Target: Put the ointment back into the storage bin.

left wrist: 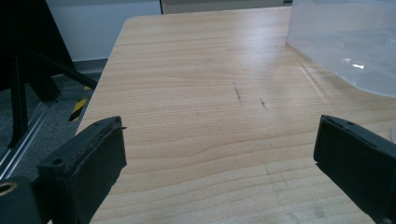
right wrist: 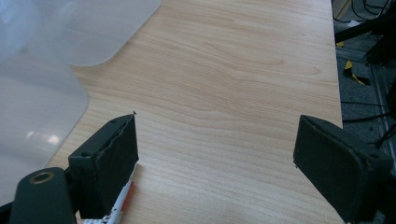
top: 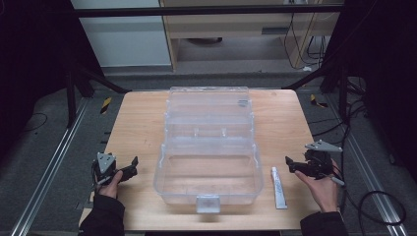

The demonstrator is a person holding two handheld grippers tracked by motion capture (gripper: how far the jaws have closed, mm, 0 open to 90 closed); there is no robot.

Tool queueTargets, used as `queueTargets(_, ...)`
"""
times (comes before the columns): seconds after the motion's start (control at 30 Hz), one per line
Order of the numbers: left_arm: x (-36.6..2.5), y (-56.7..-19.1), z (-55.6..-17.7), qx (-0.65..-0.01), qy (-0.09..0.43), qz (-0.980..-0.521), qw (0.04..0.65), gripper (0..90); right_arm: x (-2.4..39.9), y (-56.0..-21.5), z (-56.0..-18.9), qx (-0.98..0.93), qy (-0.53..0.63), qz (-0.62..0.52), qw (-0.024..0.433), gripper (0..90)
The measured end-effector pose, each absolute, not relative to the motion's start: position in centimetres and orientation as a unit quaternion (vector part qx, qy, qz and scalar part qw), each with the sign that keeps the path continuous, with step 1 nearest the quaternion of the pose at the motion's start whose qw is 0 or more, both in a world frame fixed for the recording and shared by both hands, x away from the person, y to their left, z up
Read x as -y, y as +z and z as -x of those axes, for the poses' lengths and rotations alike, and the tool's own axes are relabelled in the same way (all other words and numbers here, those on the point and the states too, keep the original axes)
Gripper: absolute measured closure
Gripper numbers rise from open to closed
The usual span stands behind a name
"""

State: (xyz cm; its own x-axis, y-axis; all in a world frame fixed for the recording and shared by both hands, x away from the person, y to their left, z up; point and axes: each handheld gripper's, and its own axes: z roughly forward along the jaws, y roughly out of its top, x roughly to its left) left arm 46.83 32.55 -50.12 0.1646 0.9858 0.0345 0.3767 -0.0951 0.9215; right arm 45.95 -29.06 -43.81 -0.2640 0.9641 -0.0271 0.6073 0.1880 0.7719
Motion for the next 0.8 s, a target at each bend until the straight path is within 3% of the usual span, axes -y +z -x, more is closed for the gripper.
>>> queueTargets(0.37, -32.5, -50.1, -46.8, -0.528, 0.371, -0.642, 0.413, 1.8, 27.8, -40.9, -44.8, -0.734, 0.330, -0.538, 0.251, 15.9)
queueTargets(0.8, -32.5, -50.1, -46.8, -0.527, 0.371, -0.643, 0.413, 1.8, 27.5, -39.8, -44.2, -0.758, 0.304, -0.540, 0.202, 20.2)
